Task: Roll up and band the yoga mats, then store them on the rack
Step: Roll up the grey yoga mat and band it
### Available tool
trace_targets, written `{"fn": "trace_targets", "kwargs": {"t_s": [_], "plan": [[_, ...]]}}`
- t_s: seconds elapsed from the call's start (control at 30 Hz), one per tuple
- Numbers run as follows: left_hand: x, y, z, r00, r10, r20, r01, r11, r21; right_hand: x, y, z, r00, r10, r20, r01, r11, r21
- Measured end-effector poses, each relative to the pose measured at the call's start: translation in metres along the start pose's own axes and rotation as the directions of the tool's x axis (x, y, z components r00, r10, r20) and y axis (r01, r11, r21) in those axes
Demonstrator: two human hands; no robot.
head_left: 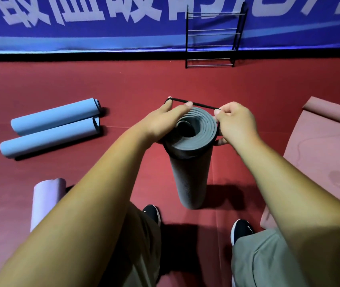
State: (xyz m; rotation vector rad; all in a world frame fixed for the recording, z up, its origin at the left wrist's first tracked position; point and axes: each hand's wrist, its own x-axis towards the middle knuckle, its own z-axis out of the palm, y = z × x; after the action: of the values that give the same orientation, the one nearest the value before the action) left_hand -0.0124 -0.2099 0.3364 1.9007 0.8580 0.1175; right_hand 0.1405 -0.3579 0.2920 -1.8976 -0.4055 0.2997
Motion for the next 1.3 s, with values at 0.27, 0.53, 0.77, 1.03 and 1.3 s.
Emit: {"fn": "trace_targets", "kwargs": {"t_s": [0.27, 0.53, 0.77, 1.03, 1.3], "plan": [[0.068, -0.049, 0.015, 0.973, -0.132, 0.191, 0.202, 0.885, -0.419, 0.044, 0.022, 0.021, 0.898, 0.366, 0.244, -0.397, 0.913, 0.092], [0.102, -0.111, 0.071, 0.960, -0.277, -0.038, 0.215, 0.819, -0.532, 0.073, 0.090, 0.062, 0.855, 0.479, 0.197, -0.481, 0.876, -0.042], [0.134, -0.181, 0.118, 0.955, -0.293, -0.053, 0.220, 0.815, -0.536, 0.084, 0.183, 0.091, 0.905, 0.385, 0.179, -0.378, 0.923, -0.077], [0.138, -0.236, 0.146, 0.939, -0.342, -0.037, 0.298, 0.863, -0.407, 0.076, 0.233, 0.102, 0.948, 0.255, 0.190, -0.188, 0.931, -0.312], [0.125, -0.239, 0.133, 0.947, -0.305, 0.103, 0.298, 0.710, -0.638, 0.059, 0.242, 0.094, 0.773, 0.540, 0.333, -0.596, 0.798, 0.088]]}}
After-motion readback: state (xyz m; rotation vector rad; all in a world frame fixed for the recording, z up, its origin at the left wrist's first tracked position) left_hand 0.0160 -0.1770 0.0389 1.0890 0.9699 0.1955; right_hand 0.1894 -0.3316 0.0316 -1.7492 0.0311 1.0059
